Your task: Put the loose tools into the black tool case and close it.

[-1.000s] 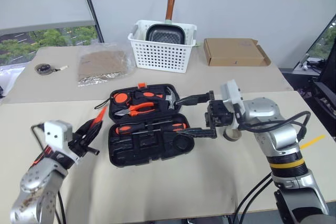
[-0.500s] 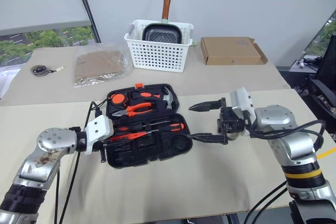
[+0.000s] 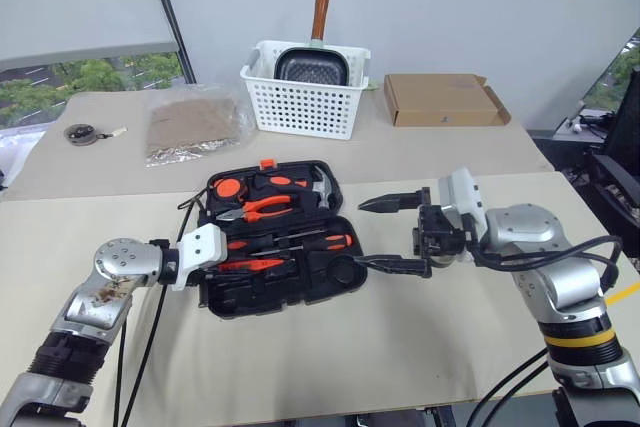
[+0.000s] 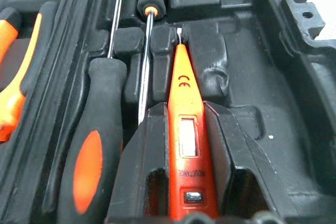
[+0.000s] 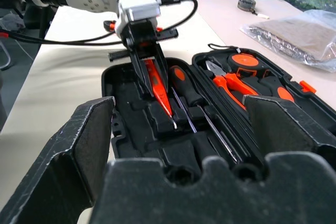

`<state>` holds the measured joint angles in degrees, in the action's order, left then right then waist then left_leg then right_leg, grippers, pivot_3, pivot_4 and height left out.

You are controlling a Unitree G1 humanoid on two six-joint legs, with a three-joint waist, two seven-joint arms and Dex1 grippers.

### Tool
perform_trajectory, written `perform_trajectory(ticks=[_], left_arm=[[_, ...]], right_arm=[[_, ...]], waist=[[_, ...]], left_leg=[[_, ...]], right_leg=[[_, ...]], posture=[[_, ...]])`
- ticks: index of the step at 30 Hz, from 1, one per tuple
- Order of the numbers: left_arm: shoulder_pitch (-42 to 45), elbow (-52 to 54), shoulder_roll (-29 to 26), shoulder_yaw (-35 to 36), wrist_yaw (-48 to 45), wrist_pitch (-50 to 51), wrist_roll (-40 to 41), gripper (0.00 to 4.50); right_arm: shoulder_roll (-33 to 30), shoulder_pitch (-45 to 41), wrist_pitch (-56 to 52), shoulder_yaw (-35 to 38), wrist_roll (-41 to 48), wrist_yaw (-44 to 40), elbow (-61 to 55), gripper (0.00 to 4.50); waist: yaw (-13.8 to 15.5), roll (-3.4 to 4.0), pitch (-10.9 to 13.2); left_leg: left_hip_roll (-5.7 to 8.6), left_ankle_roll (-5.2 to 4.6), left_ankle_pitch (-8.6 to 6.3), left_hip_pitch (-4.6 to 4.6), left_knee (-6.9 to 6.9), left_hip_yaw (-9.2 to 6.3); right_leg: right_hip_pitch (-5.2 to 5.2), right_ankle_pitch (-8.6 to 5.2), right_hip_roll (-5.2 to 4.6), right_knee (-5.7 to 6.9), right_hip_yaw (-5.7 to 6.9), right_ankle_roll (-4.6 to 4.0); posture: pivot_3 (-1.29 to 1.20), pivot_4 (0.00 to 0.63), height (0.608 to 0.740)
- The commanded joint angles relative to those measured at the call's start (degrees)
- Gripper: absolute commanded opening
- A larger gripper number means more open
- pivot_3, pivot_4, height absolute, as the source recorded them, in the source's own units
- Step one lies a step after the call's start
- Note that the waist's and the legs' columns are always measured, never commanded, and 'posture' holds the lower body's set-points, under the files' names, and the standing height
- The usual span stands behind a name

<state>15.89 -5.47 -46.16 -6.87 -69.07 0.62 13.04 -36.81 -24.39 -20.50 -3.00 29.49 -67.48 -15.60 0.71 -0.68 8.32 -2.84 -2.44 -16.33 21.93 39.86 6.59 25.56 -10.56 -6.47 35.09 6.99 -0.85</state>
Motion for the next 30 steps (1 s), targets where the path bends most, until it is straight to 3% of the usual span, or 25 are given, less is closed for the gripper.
perform_trajectory(ticks=[1,6,7,13,17,20,23,26,30], left_arm=[[0.3,-2.2,-0.1,-2.4,0.0,1.7,-3.6,0.51],[1.2,-2.3,0.3,-2.6,0.4,3.1,-3.4,0.51],[1.2,-2.2,0.3,-2.4,0.9,3.1,-3.5,1.01],[0.8,1.9,1.9,2.6,2.1,5.1,2.3,3.06],[-0.7,9.1,2.5,10.9,1.9,12.3,14.4,4.46],[-2.2,12.8,1.8,14.8,1.5,17.7,20.6,4.48],[-2.6,13.1,2.3,14.4,2.8,17.5,18.9,4.48],[-2.2,9.8,3.4,10.6,2.4,13.1,13.5,3.75],[0.3,4.0,5.2,7.1,-0.8,9.5,11.1,2.39]], right_arm=[[-0.7,-0.4,0.3,1.5,1.2,0.0,-1.5,4.50],[-0.7,-0.3,0.5,1.5,1.2,0.2,-1.5,4.50],[-0.7,-0.2,0.5,1.5,1.2,0.3,-1.5,4.50],[-0.5,0.1,0.9,1.4,1.1,0.4,-1.3,4.50],[-0.2,0.1,1.1,1.1,0.9,0.4,-1.1,4.50],[0.1,0.0,1.2,0.8,0.8,0.5,-0.9,4.50],[0.5,-0.3,1.4,0.5,0.6,0.4,-0.6,4.50],[1.0,-0.7,1.6,-0.1,0.3,0.3,-0.2,4.50],[1.2,-1.1,1.8,-0.3,0.1,-0.1,0.4,4.50]], waist=[[0.0,0.00,0.0],[0.3,0.01,0.0],[0.3,0.01,0.0],[0.1,0.01,0.0],[0.0,-0.04,0.0],[0.0,-0.05,0.0],[0.0,-0.04,0.0],[0.1,-0.05,0.0],[0.2,-0.05,0.0]], left_leg=[[0.00,0.00,0.00,-0.01,0.00,0.00],[0.01,0.00,0.00,-0.07,0.01,-0.03],[0.02,-0.01,0.00,-0.09,0.03,-0.04],[-0.01,-0.01,0.00,-0.13,0.03,-0.06],[-0.02,-0.01,0.00,0.06,0.03,-0.08],[0.00,-0.01,0.00,0.12,0.04,-0.07],[0.02,-0.02,-0.01,0.09,0.02,-0.06],[0.04,-0.02,-0.01,0.05,0.03,-0.06],[0.05,-0.02,-0.01,-0.01,0.06,-0.07]], right_leg=[[-0.01,0.00,0.00,0.00,0.00,0.00],[-0.14,0.00,0.00,-0.02,0.01,0.00],[-0.16,0.00,-0.01,-0.02,0.01,0.00],[-0.18,0.00,0.00,-0.01,0.01,0.00],[-0.04,0.00,0.01,0.00,0.03,0.01],[-0.01,0.00,0.00,-0.04,0.02,0.01],[-0.06,0.00,0.00,-0.08,0.02,0.02],[-0.13,-0.01,0.01,-0.09,0.03,0.03],[-0.19,-0.01,0.01,-0.08,0.04,0.03]], posture=[[0.00,0.150,0.700],[0.00,0.150,0.700],[0.00,0.150,0.700],[0.00,0.150,0.700],[0.00,0.150,0.700],[0.00,0.150,0.700],[0.00,0.150,0.700],[0.00,0.150,0.700],[0.00,0.150,0.700]])
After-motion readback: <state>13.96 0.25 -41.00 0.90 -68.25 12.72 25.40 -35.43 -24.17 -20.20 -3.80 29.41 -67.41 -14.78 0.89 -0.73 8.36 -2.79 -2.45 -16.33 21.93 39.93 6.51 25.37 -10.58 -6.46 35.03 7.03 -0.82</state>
